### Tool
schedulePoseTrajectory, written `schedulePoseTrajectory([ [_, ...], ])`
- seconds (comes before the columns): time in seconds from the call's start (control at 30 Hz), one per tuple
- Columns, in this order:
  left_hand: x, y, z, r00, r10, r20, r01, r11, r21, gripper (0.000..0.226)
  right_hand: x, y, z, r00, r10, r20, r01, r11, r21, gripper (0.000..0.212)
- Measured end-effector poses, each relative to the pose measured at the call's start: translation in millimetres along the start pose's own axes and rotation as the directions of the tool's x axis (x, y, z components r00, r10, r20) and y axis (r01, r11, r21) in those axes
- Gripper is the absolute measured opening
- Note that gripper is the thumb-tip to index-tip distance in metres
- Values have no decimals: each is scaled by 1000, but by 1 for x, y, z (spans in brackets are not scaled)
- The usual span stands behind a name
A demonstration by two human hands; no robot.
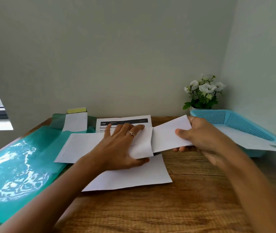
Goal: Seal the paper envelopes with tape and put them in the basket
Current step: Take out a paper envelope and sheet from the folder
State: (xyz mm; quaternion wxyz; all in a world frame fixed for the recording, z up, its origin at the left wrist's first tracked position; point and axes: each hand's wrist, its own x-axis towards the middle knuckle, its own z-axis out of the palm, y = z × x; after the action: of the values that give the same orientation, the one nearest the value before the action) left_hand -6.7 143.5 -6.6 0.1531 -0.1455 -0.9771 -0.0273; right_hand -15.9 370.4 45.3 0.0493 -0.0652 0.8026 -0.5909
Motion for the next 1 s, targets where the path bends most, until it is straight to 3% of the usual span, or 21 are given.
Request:
schedulePoseTrajectory([
  [0.17,-3,11,0,990,18,-142,-8,997,76,95,-2,8,30,987,-151,-46,131,945,-299,24],
  [0.3,-5,8,5,979,40,-197,-13,991,136,95,-3,13,44,981,-192,7,182,917,-356,26],
  [0.6,-10,13,11,952,127,-277,-68,975,213,93,-8,17,48,997,-26,78,33,996,-80,7],
  [0.73,-11,21,9,936,162,-312,-84,965,249,92,-12,16,47,990,41,133,-25,993,-117,23],
  [0.87,-10,19,9,933,149,-327,-62,963,263,91,-12,13,49,992,-29,124,45,991,-125,14],
  [1.0,-12,11,-1,922,56,-383,32,975,220,89,-8,9,39,984,-176,-34,169,974,-151,4],
])
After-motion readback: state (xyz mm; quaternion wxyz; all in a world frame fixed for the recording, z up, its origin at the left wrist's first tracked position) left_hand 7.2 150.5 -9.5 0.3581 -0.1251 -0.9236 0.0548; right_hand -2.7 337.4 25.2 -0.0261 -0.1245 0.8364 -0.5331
